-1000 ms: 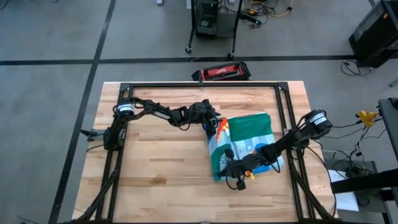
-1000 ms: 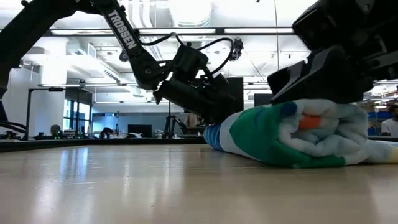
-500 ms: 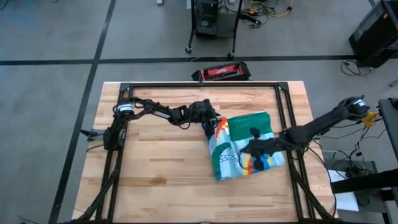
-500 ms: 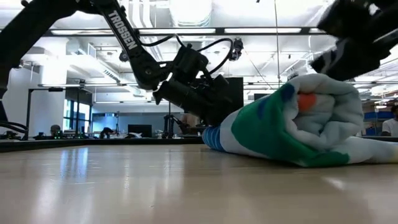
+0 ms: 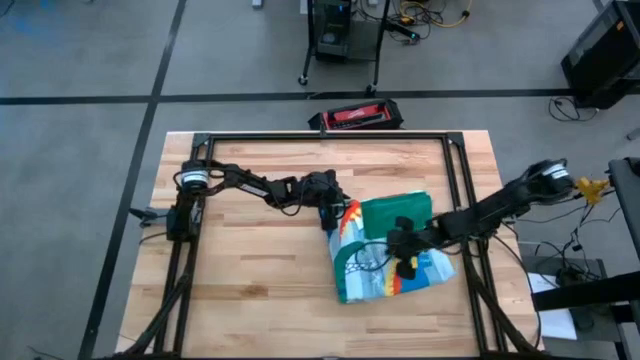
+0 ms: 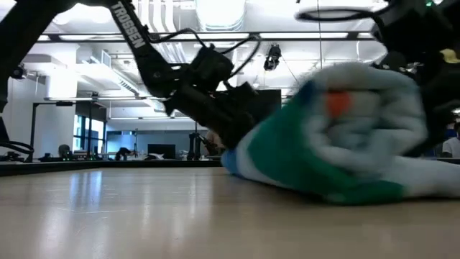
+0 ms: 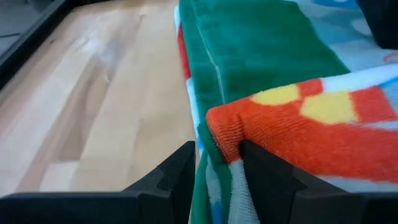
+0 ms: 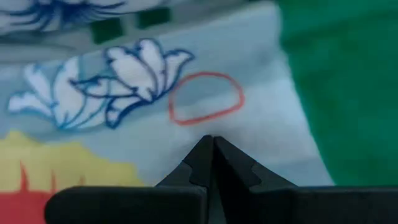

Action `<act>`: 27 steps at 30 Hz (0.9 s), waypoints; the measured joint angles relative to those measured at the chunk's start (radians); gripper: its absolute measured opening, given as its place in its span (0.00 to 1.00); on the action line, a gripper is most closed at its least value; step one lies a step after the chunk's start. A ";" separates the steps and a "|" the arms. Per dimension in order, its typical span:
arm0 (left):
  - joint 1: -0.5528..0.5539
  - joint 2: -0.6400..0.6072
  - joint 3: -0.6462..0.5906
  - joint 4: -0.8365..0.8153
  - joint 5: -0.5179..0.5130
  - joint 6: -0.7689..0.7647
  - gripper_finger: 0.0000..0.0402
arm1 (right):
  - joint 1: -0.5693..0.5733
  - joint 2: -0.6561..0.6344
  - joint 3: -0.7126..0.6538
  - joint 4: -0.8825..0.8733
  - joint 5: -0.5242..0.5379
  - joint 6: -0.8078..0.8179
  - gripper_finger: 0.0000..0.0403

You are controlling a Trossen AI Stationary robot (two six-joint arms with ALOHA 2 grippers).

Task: Roll towel
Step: Roll the multi-color dinosaur print towel

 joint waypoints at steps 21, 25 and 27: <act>-0.032 -0.354 -0.394 -0.018 -0.063 -0.001 0.29 | 0.038 0.226 0.339 -0.201 0.054 -0.128 0.01; -0.033 -0.347 -0.393 -0.006 -0.066 0.000 0.29 | 0.050 0.221 0.313 -0.300 0.058 -0.059 0.01; -0.033 -0.347 -0.394 0.002 -0.071 0.009 0.29 | 0.053 0.214 0.308 -0.329 0.053 -0.038 0.01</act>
